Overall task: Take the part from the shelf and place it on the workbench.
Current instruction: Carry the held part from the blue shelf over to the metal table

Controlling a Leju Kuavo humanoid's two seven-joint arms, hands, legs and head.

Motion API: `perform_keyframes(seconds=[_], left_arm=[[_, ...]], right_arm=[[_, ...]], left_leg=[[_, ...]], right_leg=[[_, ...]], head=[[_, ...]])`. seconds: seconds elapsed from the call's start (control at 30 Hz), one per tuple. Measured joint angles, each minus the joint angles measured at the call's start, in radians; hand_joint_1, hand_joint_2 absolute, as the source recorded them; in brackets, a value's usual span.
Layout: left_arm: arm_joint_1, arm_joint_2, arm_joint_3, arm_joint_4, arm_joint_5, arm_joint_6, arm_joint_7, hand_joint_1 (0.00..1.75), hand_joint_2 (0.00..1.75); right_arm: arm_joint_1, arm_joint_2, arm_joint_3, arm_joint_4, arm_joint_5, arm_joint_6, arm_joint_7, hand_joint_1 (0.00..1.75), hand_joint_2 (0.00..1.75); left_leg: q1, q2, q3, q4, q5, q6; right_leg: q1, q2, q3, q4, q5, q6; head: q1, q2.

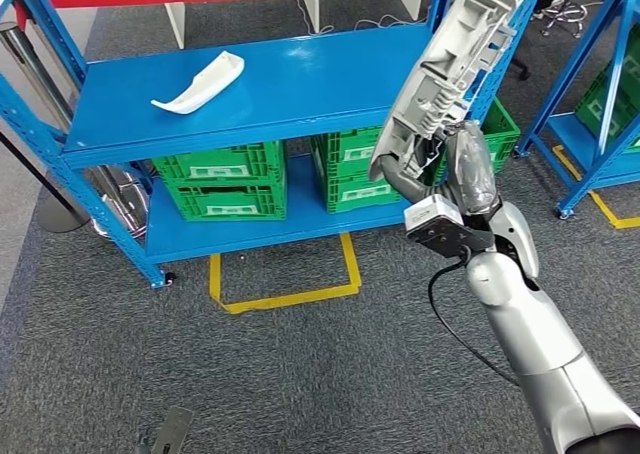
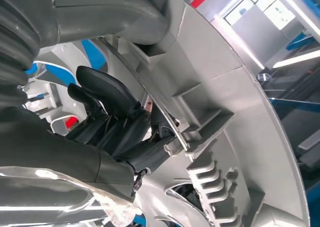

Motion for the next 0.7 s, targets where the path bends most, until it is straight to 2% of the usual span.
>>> perform_keyframes(seconds=[0.03,0.07,0.1,0.17,0.2,0.23,0.27,0.33,0.37,0.4,0.5,0.57,0.6,0.67,0.7], left_arm=[[0.002,0.0,0.0,0.0,0.0,0.0,0.0,0.0,1.75],[0.003,0.0,0.0,0.0,-0.001,0.0,0.0,0.0,1.75],[0.003,0.0,0.0,0.0,-0.001,0.0,0.0,0.0,1.75],[0.004,0.001,-0.001,0.0,-0.003,0.0,0.0,0.0,1.75],[0.004,0.0,-0.001,0.0,-0.004,0.0,0.0,0.0,1.75],[0.005,0.0,-0.001,0.0,-0.005,-0.001,0.0,0.0,1.75],[0.006,0.0,-0.001,0.0,-0.006,-0.001,0.0,0.0,1.75],[0.007,0.0,-0.002,0.0,-0.008,-0.001,0.0,0.0,1.75],[0.007,0.0,-0.002,0.0,-0.009,0.0,0.0,0.0,1.75],[0.007,0.0,-0.003,0.0,-0.01,0.0,0.001,0.0,1.75],[0.006,0.0,-0.003,0.0,-0.014,0.0,0.003,0.0,1.75],[0.006,0.001,-0.004,0.0,-0.018,0.0,0.004,0.0,1.75],[0.006,0.001,-0.004,0.0,-0.019,0.0,0.004,0.0,1.75],[0.006,0.001,-0.004,0.0,-0.019,0.0,0.004,0.0,1.75],[0.006,0.001,-0.004,0.0,-0.019,0.0,0.005,0.0,1.75]], right_arm=[[0.0,-0.003,-0.001,0.0,-0.002,-0.001,-0.002,1.75,1.75],[0.0,-0.007,-0.002,0.0,-0.003,-0.002,-0.004,1.75,1.75],[0.001,-0.01,-0.002,0.0,-0.004,-0.004,-0.006,1.75,1.75],[0.007,-0.013,-0.005,0.0,-0.008,-0.007,-0.009,1.75,1.75],[0.012,-0.015,-0.007,0.0,-0.01,-0.009,-0.01,1.75,1.75],[0.017,-0.017,-0.01,-0.001,-0.011,-0.012,-0.011,1.75,1.75],[0.021,-0.019,-0.014,-0.002,-0.012,-0.017,-0.011,1.75,1.75],[0.026,-0.021,-0.024,-0.008,-0.013,-0.037,-0.01,1.75,1.75],[0.027,-0.021,-0.03,-0.012,-0.013,-0.049,-0.01,1.75,1.75],[0.029,-0.021,-0.036,-0.017,-0.012,-0.063,-0.01,1.75,1.75],[0.048,-0.021,-0.054,-0.032,-0.004,-0.103,-0.012,1.75,1.75],[0.064,-0.02,-0.066,-0.044,0.002,-0.126,-0.014,1.75,1.75],[0.07,-0.02,-0.071,-0.05,0.004,-0.134,-0.015,1.75,1.75],[0.078,-0.02,-0.075,-0.057,0.007,-0.142,-0.016,1.75,1.75],[0.082,-0.02,-0.076,-0.059,0.009,-0.144,-0.016,1.75,1.75]], left_leg=[[0.002,0.001,-0.003,-0.004,0.008,0.005],[0.004,0.002,-0.007,-0.007,0.016,0.01],[0.005,0.004,-0.012,-0.009,0.023,0.015],[0.004,0.005,-0.027,-0.007,0.034,0.02],[0.003,0.005,-0.033,-0.006,0.038,0.02],[0.003,0.005,-0.039,-0.005,0.042,0.02],[0.003,0.005,-0.044,-0.002,0.044,0.02],[0.002,0.004,-0.051,0.003,0.046,0.017],[-0.001,0.004,-0.055,0.008,0.046,0.014],[-0.003,0.005,-0.061,0.013,0.046,0.01],[-0.004,0.007,-0.074,0.022,0.048,-0.005],[-0.002,0.006,-0.087,0.054,0.023,-0.017],[0.0,0.005,-0.105,0.097,-0.004,-0.023],[0.006,0.004,-0.156,0.223,-0.063,-0.033],[0.008,0.004,-0.178,0.274,-0.078,-0.035]], right_leg=[[-0.001,0.001,-0.008,0.009,-0.008,0.005],[-0.002,0.002,-0.022,0.037,-0.031,0.009],[-0.003,0.003,-0.044,0.087,-0.065,0.012],[-0.003,0.003,-0.092,0.222,-0.138,0.019],[-0.004,0.003,-0.105,0.269,-0.155,0.021],[-0.004,0.003,-0.099,0.278,-0.155,0.021],[-0.004,0.003,-0.073,0.247,-0.138,0.021],[-0.003,0.001,0.013,0.116,-0.091,0.015],[-0.002,0.0,0.05,0.056,-0.079,0.011],[-0.001,0.0,0.071,0.02,-0.075,0.006],[-0.001,0.003,0.076,0.004,-0.074,-0.01],[-0.005,0.006,0.077,-0.001,-0.069,-0.021],[-0.006,0.008,0.077,-0.002,-0.067,-0.025],[-0.006,0.016,0.076,-0.002,-0.066,-0.028],[-0.006,0.022,0.076,-0.001,-0.066,-0.028]], head=[[0.001,0.0],[0.002,0.0],[0.004,0.0],[0.006,0.0],[0.006,0.0],[0.006,0.0],[0.006,0.0],[0.006,0.0],[0.006,0.0],[0.005,0.0],[0.005,0.0],[0.003,0.0],[0.002,0.0],[0.002,0.0],[0.002,0.0]])
